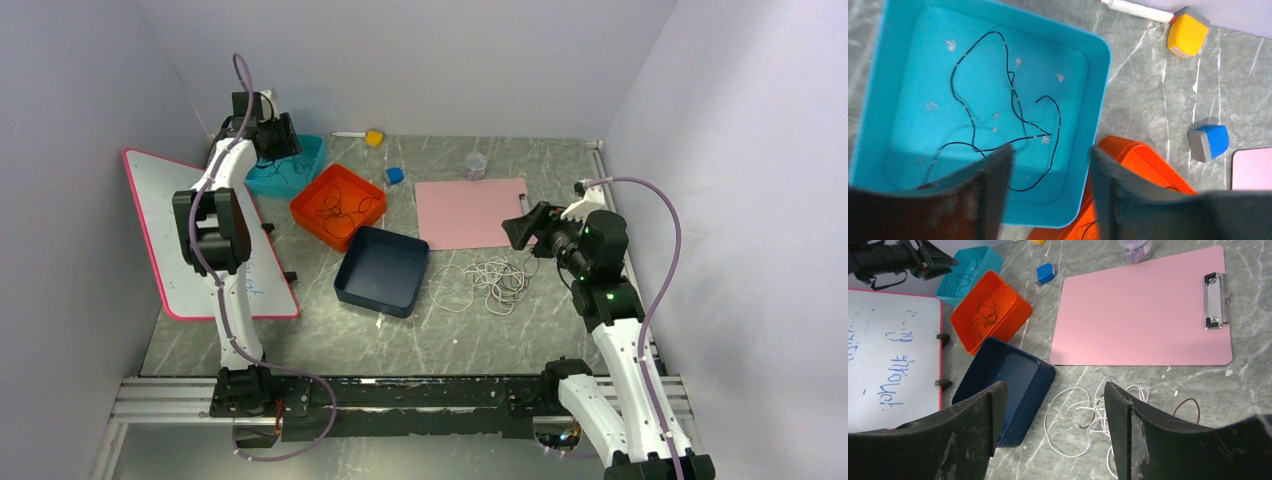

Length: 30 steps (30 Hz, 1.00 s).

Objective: Untangle the cables

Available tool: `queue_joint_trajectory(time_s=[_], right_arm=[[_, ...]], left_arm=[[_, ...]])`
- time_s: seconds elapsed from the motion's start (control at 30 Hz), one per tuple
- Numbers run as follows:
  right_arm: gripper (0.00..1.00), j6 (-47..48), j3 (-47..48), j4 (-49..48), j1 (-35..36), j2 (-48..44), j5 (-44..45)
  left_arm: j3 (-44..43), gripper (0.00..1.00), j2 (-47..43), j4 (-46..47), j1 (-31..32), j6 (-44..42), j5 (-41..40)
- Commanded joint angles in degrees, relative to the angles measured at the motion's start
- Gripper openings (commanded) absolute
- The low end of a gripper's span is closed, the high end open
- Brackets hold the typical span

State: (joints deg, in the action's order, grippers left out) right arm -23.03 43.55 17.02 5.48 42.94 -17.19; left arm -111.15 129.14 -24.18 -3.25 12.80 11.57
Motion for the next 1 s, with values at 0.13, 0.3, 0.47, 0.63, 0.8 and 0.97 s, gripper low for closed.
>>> queue_joint_trajectory(time_s=[0.13,0.3,0.47,0.63,0.8,0.97], right_arm=[[0.74,0.40,-0.81,-1.21,0.13,-0.05,-0.75],[0.74,0.40,-1.01,-1.32,0.09,-0.10,-0.82],[0.74,0.61,-0.95,-1.34,0.12,0.25,-0.33],[0.74,0.16,-0.77,-0.39,0.07,0.55,2.90],[0.74,-1.11,0.07,2.88,0.10,1.40,9.33],[0.75,-3.12,0.79,6.66,0.10,2.25,17.22]], left_arm=[[-3.11,0.82,-6.81,-1.01,-0.71,-1.24,-4.14],[-1.19,0.82,-9.57,-1.04,-0.71,-1.26,-4.96],[2.44,0.80,-13.13,-1.53,-0.71,-0.59,-5.87],[10.28,0.78,-19.58,0.05,0.23,0.16,-4.09],[19.88,0.78,-28.69,3.39,2.92,1.30,-3.58],[27.09,0.78,-36.18,4.48,8.87,1.65,-2.77]])
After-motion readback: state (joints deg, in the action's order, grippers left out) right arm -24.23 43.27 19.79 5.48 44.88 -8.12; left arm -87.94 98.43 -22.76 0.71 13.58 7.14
